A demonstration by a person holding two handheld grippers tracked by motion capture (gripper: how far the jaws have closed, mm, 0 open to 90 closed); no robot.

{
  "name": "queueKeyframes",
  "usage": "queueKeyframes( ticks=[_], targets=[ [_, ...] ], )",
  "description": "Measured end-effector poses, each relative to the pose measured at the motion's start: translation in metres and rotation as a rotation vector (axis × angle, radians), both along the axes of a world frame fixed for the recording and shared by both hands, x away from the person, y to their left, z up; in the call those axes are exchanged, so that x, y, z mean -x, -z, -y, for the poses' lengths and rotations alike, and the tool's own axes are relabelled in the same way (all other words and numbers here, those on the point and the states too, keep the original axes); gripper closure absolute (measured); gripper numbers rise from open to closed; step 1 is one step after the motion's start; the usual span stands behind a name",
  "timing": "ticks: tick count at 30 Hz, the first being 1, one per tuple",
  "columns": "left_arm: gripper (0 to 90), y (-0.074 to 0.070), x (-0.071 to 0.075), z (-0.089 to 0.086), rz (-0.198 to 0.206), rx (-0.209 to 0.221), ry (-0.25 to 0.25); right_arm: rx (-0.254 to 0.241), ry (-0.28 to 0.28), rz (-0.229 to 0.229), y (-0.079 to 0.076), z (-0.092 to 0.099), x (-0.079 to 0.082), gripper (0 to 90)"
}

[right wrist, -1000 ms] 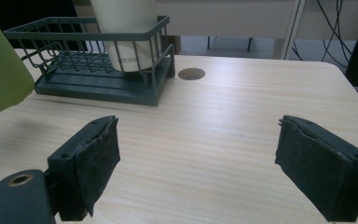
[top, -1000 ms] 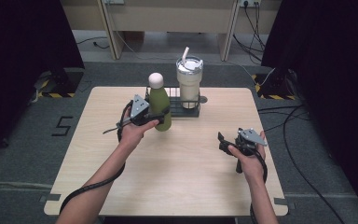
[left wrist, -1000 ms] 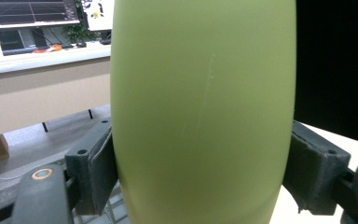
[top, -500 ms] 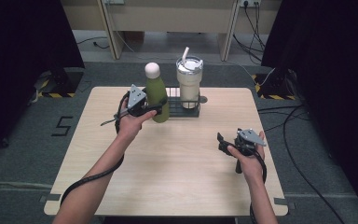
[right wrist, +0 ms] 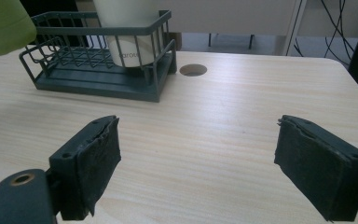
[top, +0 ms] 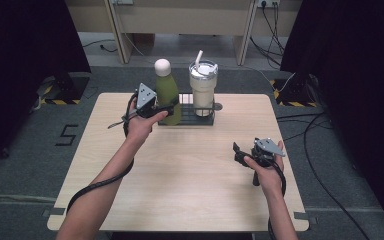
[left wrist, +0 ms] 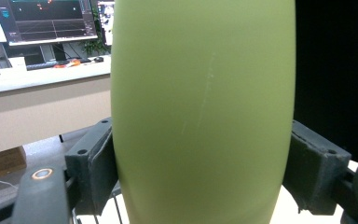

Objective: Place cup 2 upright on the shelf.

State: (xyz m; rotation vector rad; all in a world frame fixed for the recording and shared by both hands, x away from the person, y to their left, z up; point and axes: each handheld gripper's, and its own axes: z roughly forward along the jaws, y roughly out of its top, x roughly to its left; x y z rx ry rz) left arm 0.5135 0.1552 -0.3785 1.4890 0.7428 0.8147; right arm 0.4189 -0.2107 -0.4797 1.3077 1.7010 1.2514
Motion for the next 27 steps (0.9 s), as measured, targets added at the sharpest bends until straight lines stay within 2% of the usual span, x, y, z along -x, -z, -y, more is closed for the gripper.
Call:
queueKeyframes(
  ticks=[8, 9, 12, 27],
  targets=[
    [20.9, -0.008, -0.006, 0.0, 0.014, 0.001, -0.009, 0.001, 0.0, 0.0, 0.001, 0.0, 0.0, 14.2],
    [20.9, -0.009, -0.008, 0.001, 0.028, 0.0, -0.013, 0.003, -0.001, -0.002, 0.001, 0.0, -0.001, 14.1],
    [20.9, -0.01, -0.011, 0.001, 0.014, 0.006, -0.017, 0.002, 0.001, -0.001, 0.001, -0.001, -0.001, 14.2],
    [20.9, -0.015, -0.032, 0.004, 0.017, 0.013, -0.052, 0.0, 0.009, 0.004, 0.0, 0.002, -0.001, 14.2]
  ],
)
